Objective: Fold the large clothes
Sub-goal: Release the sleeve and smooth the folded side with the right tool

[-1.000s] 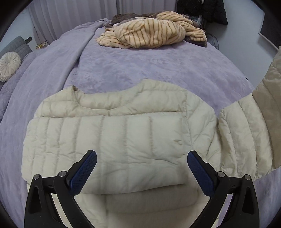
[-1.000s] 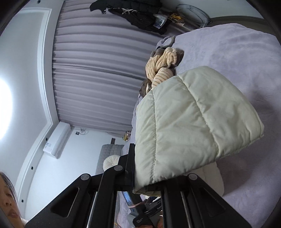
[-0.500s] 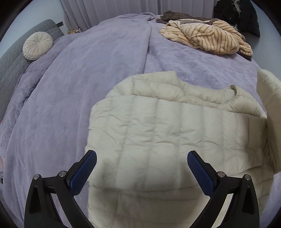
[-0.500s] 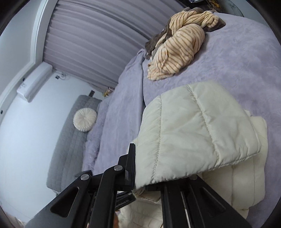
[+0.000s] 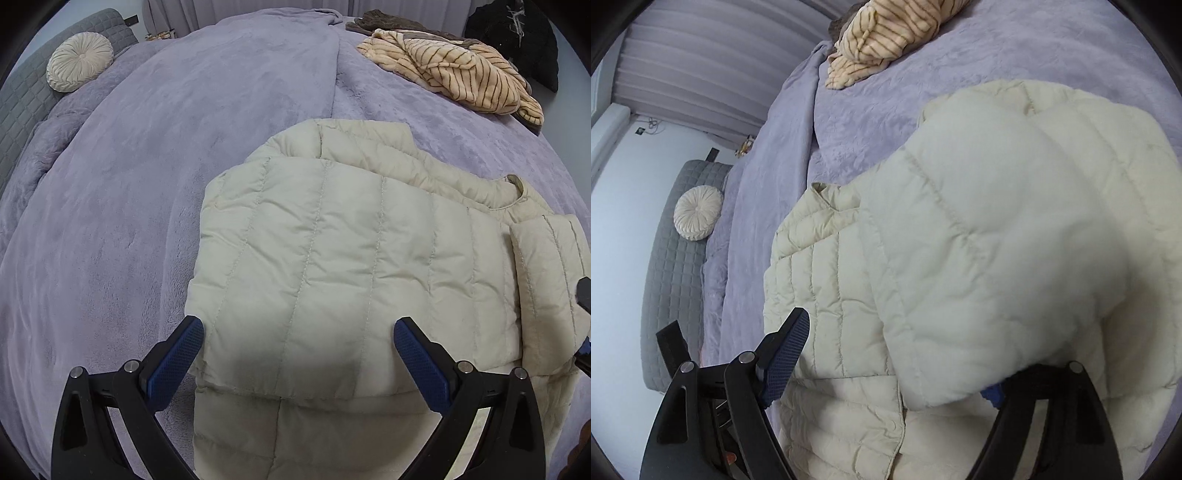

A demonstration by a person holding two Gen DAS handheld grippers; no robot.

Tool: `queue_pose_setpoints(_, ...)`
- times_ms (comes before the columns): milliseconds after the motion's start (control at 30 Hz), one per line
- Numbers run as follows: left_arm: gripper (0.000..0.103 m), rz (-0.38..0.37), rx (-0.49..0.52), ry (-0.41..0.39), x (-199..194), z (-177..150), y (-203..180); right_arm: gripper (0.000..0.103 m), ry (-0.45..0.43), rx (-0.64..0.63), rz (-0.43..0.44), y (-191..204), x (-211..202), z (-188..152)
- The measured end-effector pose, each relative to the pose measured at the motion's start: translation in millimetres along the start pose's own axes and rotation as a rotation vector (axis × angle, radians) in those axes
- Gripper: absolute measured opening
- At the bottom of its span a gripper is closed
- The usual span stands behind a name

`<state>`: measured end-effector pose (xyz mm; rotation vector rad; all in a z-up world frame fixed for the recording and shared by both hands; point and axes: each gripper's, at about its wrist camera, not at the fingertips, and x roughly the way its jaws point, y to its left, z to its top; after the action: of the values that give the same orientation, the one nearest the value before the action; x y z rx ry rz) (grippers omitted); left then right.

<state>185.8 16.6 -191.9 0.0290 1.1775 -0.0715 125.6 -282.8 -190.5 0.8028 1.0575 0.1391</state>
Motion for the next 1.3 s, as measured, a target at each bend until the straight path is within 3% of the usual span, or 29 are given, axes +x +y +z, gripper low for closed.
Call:
queue_pose_setpoints(100, 0.103, -0.022, -0.006, -0.010, -4, 4, 8, 0.077, -0.088, 0.046, -0.020, -2, -29, -2)
queue_pose_setpoints(167, 0.103, -0.049, 0.005, -0.021, -8, 7, 14, 0.046, -0.132, 0.062, -0.042, 1, -46, -5)
queue_pose_setpoints(200, 0.103, -0.080, 0.010, -0.023, -10, 9, 16, 0.015, -0.145, 0.059, -0.059, 2, -49, -6)
queue_pose_setpoints(233, 0.103, -0.115, 0.015, -0.026, -12, 12, 19, 0.008, -0.157, 0.045, -0.064, 6, -51, -5)
queue_pose_setpoints(367, 0.103, -0.302, 0.018, -0.040, -23, 22, 31, 0.008, -0.129, -0.193, -0.095, 52, -33, 1)
queue_pose_setpoints(500, 0.103, -0.529, -0.041, 0.026, -17, 31, 40, 0.008, -0.002, -0.348, -0.088, 84, 7, -9)
queue_pose_setpoints(600, 0.103, -0.628, -0.087, 0.079, -4, 31, 37, 0.013, 0.117, -0.351, -0.066, 84, 36, -17)
queue_pose_setpoints(667, 0.103, -0.686, -0.107, 0.109, 3, 29, 30, 0.047, 0.165, -0.307, -0.036, 76, 44, -19)
queue_pose_setpoints(700, 0.103, -0.713, -0.111, 0.119, 6, 29, 26, 0.085, 0.177, -0.288, -0.014, 72, 44, -20)
queue_pose_setpoints(733, 0.103, -0.739, -0.109, 0.128, 7, 29, 21, 0.093, 0.166, -0.278, 0.000, 69, 40, -21)
queue_pose_setpoints(900, 0.103, -0.805, -0.106, 0.185, 11, 31, -1, 0.093, 0.135, -0.228, 0.009, 52, 1, -19)
queue_pose_setpoints(1033, 0.103, -0.882, -0.111, 0.154, -7, 35, -3, 0.093, 0.054, -0.208, -0.044, 30, -45, -13)
queue_pose_setpoints(1133, 0.103, -0.871, -0.094, 0.162, -8, 39, -6, 0.092, 0.010, -0.163, -0.068, 10, -66, -6)
queue_pose_setpoints(1200, 0.103, -0.832, -0.073, 0.186, -1, 42, -14, 0.090, -0.004, -0.116, -0.101, -4, -69, -1)
queue_pose_setpoints(1300, 0.103, -0.729, -0.051, 0.218, 15, 39, -22, 0.086, -0.010, -0.016, -0.076, -26, -70, 4)
